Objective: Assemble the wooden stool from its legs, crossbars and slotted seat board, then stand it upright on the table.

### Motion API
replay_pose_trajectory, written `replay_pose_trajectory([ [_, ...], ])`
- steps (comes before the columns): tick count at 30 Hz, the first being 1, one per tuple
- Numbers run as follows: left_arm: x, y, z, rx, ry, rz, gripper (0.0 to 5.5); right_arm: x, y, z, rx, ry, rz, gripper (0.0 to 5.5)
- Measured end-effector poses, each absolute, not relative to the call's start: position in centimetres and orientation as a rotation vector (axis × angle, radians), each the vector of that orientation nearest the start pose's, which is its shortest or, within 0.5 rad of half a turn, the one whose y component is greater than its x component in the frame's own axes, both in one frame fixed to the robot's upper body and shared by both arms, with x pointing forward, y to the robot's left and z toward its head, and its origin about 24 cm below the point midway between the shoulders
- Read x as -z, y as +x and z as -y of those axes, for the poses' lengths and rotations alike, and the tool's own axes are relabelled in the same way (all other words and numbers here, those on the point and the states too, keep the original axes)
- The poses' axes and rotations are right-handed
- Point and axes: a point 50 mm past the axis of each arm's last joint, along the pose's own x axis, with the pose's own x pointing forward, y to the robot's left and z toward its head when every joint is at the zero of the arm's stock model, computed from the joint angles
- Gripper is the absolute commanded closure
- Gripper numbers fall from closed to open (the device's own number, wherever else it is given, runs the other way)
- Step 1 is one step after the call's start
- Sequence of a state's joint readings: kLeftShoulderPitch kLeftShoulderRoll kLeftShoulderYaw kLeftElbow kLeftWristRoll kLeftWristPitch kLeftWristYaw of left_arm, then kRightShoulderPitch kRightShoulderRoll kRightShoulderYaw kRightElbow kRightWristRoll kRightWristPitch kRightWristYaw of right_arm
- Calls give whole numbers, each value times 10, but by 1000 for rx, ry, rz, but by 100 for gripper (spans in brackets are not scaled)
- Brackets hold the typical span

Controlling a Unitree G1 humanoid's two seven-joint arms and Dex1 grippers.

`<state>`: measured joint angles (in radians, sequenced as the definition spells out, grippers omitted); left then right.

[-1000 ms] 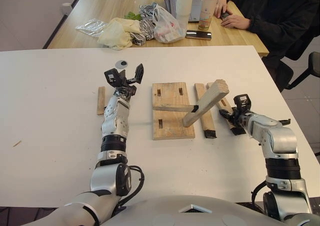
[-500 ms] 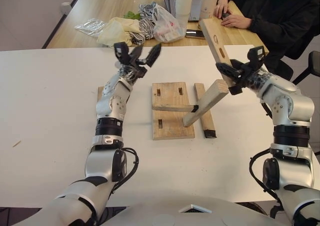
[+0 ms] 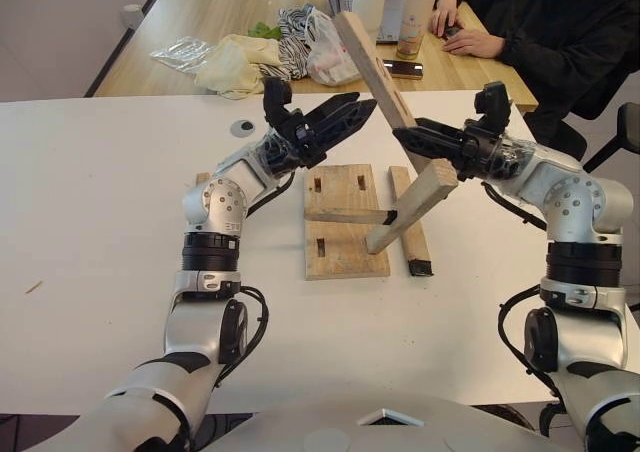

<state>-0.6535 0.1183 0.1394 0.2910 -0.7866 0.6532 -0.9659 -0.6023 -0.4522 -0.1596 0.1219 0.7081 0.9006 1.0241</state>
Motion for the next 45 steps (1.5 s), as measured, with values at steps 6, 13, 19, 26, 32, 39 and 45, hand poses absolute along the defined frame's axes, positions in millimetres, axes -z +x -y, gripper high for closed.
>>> replay_pose_trajectory([
  [6,-151,323,-87,1326,-739,-2,67,-169,310,165,-1277,481,-230,348],
  [13,-151,322,-83,1339,-749,-1,166,-165,308,166,-1292,468,-300,348],
  [19,-151,321,-81,1348,-770,1,261,-164,307,166,-1301,491,-306,348],
  [26,-155,319,-81,1369,-801,21,343,-170,306,162,-1350,552,-325,348],
  [32,-156,319,-80,1363,-826,35,346,-171,310,161,-1361,593,-339,348],
  [39,-156,320,-79,1349,-819,48,346,-170,311,162,-1358,615,-342,348],
  [45,-156,321,-80,1332,-772,65,347,-168,313,163,-1333,606,-339,275],
])
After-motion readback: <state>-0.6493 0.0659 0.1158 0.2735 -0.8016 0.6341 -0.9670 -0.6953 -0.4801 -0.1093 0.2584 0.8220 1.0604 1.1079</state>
